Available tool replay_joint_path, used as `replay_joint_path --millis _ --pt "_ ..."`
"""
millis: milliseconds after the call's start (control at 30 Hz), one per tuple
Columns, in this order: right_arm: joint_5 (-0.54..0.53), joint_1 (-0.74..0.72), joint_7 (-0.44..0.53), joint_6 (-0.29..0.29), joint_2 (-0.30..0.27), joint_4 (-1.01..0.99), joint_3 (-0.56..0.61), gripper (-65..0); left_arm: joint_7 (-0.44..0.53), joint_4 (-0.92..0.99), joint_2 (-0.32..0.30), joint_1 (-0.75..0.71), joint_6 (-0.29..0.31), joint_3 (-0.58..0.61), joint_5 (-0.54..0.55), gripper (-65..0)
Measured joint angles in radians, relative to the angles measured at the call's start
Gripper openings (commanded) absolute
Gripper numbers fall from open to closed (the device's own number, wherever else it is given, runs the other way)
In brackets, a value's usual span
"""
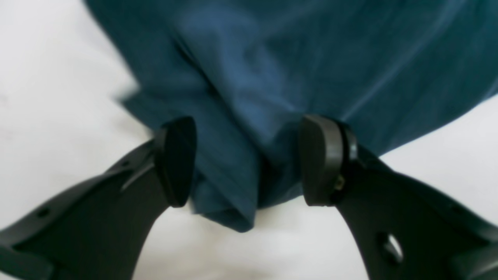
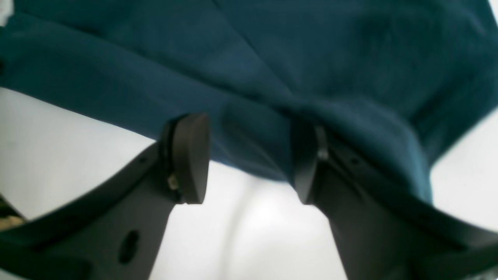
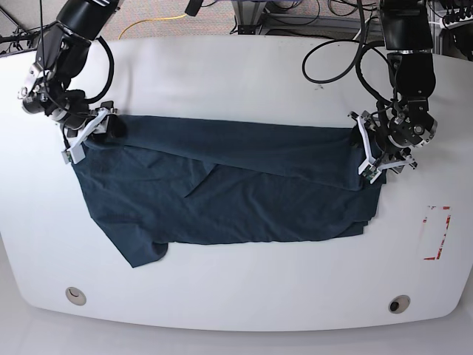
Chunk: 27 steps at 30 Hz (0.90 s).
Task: Fold the T-shirt properly
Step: 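Lay the shirt flat on the table with both grippers holding its edge, then pull the held edge with both grippers away from the shirt body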
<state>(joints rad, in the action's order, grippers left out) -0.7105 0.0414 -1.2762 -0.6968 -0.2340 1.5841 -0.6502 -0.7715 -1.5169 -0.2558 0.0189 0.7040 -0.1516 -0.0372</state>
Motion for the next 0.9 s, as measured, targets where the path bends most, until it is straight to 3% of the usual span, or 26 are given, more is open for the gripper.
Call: replay_joint_path --millis 233,400,633,900 --pt "0.244 -0.029 0.109 -0.002 0.021 -0.108 0.017 -34.2 0.005 0.005 -0.018 -0.021 -0.004 -0.046 0.01 -26.5" --pt "0.235 -0.034 0.226 -0.011 -0.016 -0.191 0.018 -34.2 0.036 -0.003 -0.021 -0.072 -0.005 -0.086 0.038 -26.5" --pt "0.23 0.002 0.247 -0.014 -0.075 -0.211 0.017 -34.2 0.067 -0.052 -0.044 -0.175 -0.005 -0.124 0.073 -26.5" --pt "0.22 0.047 0.217 -0.014 -0.084 -0.164 0.018 -34.4 0.051 -0.193 -0.034 -0.343 0.003 -0.195 0.064 -26.5"
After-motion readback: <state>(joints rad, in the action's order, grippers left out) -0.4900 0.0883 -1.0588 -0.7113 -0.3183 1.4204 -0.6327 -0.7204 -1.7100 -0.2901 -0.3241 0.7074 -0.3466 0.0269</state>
